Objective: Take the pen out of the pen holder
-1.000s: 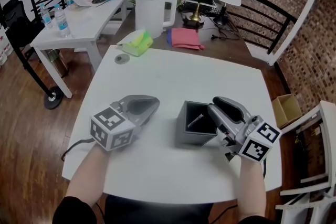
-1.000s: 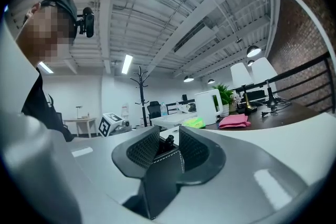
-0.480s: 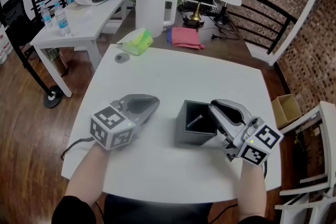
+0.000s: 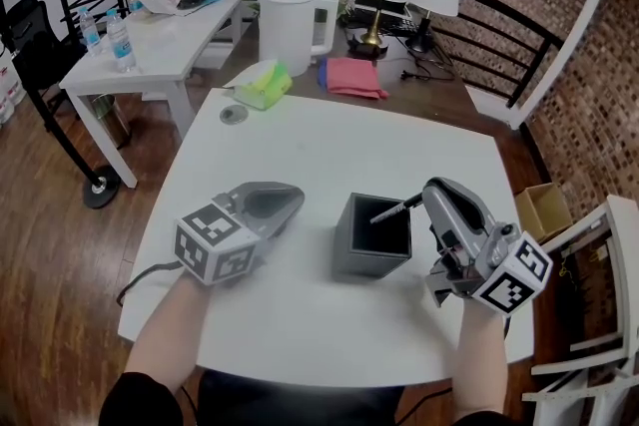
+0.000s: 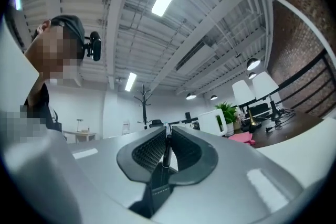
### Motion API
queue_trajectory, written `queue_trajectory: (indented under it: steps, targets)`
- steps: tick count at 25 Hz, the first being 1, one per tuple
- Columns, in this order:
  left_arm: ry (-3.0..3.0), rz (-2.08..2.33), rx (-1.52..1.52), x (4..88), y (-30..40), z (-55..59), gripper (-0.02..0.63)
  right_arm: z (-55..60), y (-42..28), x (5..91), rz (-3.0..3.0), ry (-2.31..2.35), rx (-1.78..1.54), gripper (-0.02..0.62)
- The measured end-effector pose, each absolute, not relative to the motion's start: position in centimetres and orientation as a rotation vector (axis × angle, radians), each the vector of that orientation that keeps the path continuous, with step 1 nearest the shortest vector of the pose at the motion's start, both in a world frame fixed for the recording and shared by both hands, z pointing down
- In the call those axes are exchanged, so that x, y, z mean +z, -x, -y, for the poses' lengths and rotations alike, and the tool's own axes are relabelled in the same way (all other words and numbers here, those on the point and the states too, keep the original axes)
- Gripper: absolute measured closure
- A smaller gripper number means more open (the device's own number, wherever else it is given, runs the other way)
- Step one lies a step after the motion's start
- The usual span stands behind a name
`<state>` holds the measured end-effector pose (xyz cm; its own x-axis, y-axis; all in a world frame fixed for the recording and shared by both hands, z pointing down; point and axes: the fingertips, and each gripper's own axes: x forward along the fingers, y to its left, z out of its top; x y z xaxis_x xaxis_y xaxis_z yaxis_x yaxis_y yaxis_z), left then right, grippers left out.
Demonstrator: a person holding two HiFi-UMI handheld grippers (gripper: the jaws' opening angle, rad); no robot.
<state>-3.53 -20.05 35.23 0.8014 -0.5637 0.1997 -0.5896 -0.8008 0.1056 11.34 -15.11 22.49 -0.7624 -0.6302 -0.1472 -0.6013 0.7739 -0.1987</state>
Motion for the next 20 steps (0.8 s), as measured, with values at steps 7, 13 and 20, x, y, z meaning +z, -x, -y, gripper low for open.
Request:
queue_trajectory:
  steps: [7,13,20]
  targets:
    - [-2.826,0.915,0.234,35.3,3.6,20.1,0.594,13.5,-15.6,16.8,-2.548,0.992,-0.049,0.549]
    - [-2.825,0.916,0.237,35.1,3.6,20.0,0.594,14.8,-19.2,17.4,-2.472,1.217,0.013,0.549]
    - [-2.825,0.917,0.233,35.2,3.6,20.0,0.594,18.7,-20.1,25.9,-2.547,1.597,0.014,0.549]
